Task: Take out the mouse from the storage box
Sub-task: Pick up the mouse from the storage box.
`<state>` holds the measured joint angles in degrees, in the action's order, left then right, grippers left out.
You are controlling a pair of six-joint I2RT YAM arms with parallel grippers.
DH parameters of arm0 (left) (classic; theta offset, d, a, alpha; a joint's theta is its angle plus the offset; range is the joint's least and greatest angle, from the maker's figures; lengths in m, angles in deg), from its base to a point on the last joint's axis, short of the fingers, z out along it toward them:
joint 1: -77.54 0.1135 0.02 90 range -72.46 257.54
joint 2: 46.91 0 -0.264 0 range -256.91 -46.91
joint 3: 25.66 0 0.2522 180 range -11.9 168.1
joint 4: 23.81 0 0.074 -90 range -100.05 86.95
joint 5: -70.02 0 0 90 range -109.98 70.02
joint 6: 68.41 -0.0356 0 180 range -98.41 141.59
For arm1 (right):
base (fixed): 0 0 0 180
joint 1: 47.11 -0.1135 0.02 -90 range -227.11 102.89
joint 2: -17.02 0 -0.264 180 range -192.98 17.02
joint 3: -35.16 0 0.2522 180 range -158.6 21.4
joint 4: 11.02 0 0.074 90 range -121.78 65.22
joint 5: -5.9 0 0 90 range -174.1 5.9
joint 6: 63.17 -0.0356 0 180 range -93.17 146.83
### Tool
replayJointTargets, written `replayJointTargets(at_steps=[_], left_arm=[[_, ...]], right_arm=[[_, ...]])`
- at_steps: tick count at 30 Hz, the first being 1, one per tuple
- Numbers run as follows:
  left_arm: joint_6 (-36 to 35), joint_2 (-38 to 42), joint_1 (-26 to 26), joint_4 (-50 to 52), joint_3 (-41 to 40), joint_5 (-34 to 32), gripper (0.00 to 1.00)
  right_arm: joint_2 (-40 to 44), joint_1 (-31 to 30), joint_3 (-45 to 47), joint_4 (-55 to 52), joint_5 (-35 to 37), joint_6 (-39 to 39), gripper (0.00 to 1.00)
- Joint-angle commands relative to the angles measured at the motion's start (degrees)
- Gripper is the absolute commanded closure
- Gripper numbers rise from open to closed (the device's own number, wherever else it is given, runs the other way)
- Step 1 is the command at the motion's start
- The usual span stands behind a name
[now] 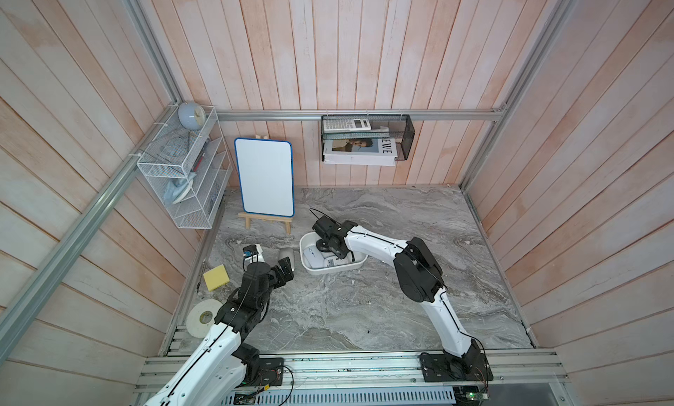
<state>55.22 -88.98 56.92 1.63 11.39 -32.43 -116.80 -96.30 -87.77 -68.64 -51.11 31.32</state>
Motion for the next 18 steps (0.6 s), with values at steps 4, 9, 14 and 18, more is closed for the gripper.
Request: replayJointTargets(at_steps=[4, 9, 14, 18], left_arm=[[-0.9, 0.1, 0.4, -1.3, -1.0, 0.2, 0.0], [-0.9, 0.1, 0.3, -1.4, -1.1, 0.3, 0.0], [-0.9, 0.1, 0.3, -1.4, -1.1, 0.3, 0.0], [-0.9, 0.1, 0.3, -1.6, -1.1, 0.4, 0.0]], right_arm=[[1.5, 0.5, 2.5, 3.4, -1.5, 0.5, 0.54], [3.7, 0.4, 5.1, 5.0, -2.0, -0.1, 0.61], [7.0, 0.3, 7.7, 6.0, -2.2, -1.4, 0.63], [9.8, 0.1, 8.2, 5.4, -1.6, -2.2, 0.64]])
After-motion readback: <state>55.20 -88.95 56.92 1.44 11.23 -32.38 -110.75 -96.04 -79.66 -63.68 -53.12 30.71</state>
